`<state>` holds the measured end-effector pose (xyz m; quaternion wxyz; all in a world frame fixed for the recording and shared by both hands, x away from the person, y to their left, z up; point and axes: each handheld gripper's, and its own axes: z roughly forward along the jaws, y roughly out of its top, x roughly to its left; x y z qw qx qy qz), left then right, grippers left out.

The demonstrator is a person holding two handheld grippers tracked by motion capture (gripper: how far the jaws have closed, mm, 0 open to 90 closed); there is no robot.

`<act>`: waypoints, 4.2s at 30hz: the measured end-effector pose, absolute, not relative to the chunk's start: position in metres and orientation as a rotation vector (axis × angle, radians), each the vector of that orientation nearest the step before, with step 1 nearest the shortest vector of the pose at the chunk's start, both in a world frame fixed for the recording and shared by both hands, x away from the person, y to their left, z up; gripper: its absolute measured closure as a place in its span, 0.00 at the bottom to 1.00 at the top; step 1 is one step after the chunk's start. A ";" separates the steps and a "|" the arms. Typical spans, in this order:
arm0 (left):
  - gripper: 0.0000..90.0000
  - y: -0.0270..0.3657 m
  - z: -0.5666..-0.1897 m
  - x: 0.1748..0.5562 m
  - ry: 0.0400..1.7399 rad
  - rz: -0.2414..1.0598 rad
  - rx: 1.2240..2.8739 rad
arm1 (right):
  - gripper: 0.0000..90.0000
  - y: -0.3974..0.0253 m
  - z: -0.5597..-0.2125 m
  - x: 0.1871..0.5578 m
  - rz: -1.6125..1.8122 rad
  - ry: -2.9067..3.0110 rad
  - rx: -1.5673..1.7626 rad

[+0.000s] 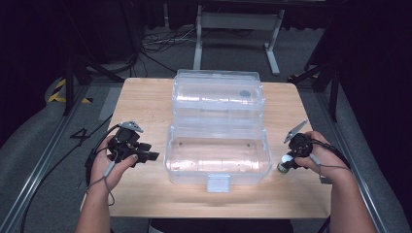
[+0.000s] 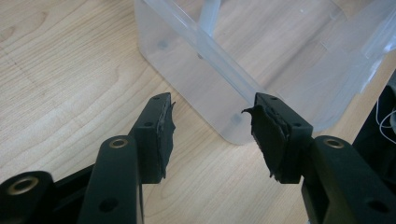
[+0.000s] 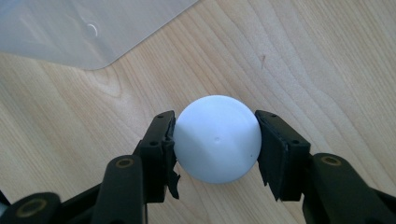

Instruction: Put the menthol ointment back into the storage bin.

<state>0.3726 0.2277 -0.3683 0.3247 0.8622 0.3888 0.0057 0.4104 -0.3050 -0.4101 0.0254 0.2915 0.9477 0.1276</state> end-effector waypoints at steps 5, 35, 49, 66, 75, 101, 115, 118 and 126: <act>0.54 0.230 -0.369 0.372 1.026 0.015 2.254 | 0.56 -0.303 -0.399 0.412 0.401 2.934 0.885; 0.54 0.236 -0.371 0.370 1.044 0.004 2.246 | 0.56 -0.274 -0.334 0.398 0.459 2.967 0.635; 0.54 0.238 -0.372 0.371 1.057 -0.003 2.244 | 0.57 -0.256 -0.313 0.393 0.466 2.984 0.533; 0.54 0.237 -0.372 0.373 1.050 -0.010 2.246 | 0.57 -0.233 -0.297 0.385 0.492 3.008 0.409; 0.54 0.238 -0.372 0.373 1.053 -0.011 2.242 | 0.57 -0.218 -0.303 0.388 0.483 3.037 0.338; 0.54 0.241 -0.372 0.373 1.060 -0.011 2.234 | 0.56 -0.193 -0.342 0.400 0.342 3.105 0.269; 0.53 0.241 -0.372 0.373 1.061 -0.013 2.234 | 0.56 -0.190 -0.361 0.405 0.292 3.113 0.258; 0.53 0.241 -0.372 0.373 1.059 -0.012 2.236 | 0.56 -0.188 -0.364 0.406 0.279 3.117 0.251; 0.53 0.241 -0.373 0.373 1.062 -0.016 2.238 | 0.56 -0.185 -0.371 0.407 0.248 3.125 0.259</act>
